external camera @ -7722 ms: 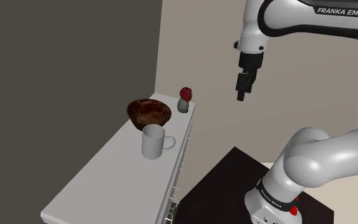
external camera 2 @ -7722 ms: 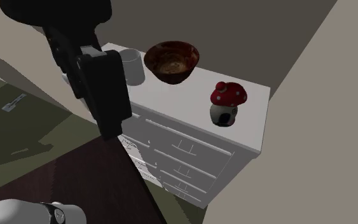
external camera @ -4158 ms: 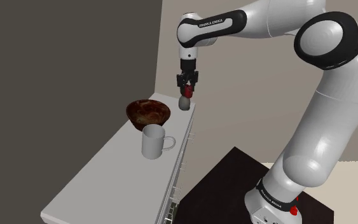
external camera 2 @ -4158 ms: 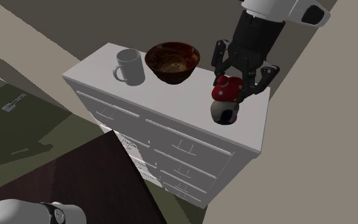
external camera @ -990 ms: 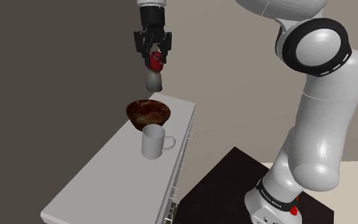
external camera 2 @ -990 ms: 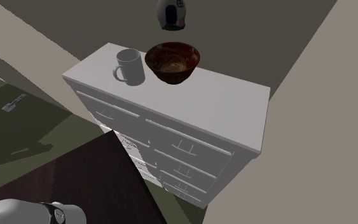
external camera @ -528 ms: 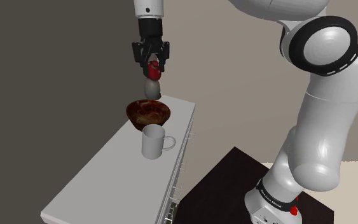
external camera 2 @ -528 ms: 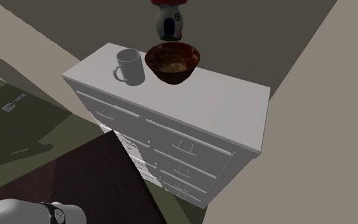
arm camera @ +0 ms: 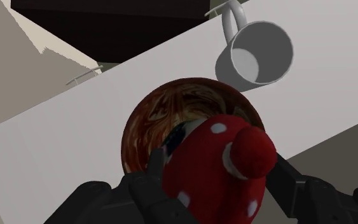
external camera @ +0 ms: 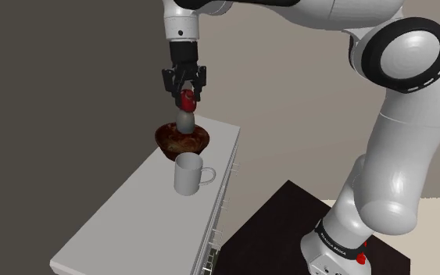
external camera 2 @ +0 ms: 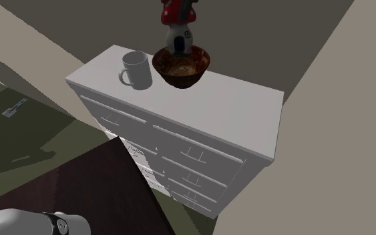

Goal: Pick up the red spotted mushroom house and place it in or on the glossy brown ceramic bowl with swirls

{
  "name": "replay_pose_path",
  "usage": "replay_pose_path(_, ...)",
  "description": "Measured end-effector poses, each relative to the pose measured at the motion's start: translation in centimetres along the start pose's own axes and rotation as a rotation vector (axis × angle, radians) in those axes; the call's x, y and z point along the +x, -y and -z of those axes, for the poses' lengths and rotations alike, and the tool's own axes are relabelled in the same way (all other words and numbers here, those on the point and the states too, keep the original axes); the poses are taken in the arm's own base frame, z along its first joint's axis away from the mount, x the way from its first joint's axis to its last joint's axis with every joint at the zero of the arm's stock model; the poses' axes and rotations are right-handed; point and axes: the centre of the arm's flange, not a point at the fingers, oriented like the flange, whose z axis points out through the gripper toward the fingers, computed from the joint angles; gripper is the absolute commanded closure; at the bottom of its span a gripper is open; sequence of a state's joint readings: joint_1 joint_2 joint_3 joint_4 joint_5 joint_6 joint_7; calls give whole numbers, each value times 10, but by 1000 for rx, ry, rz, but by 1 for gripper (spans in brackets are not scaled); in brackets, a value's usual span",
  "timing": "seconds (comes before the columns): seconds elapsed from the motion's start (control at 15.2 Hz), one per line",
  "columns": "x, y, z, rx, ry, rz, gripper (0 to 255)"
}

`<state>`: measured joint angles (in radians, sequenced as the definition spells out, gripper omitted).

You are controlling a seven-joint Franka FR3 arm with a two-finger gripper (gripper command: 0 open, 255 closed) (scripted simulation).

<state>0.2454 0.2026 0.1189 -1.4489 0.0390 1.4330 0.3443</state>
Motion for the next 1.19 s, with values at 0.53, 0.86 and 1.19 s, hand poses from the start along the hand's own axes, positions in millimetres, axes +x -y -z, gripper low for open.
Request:
replay_pose_path(0.53,4,-1,-23,0,0,0,255)
replay_pose_path(0.86,4,-1,-23,0,-1,0,0)
replay_pose_path(1.19,4,0,-18,0,-1,0,0)
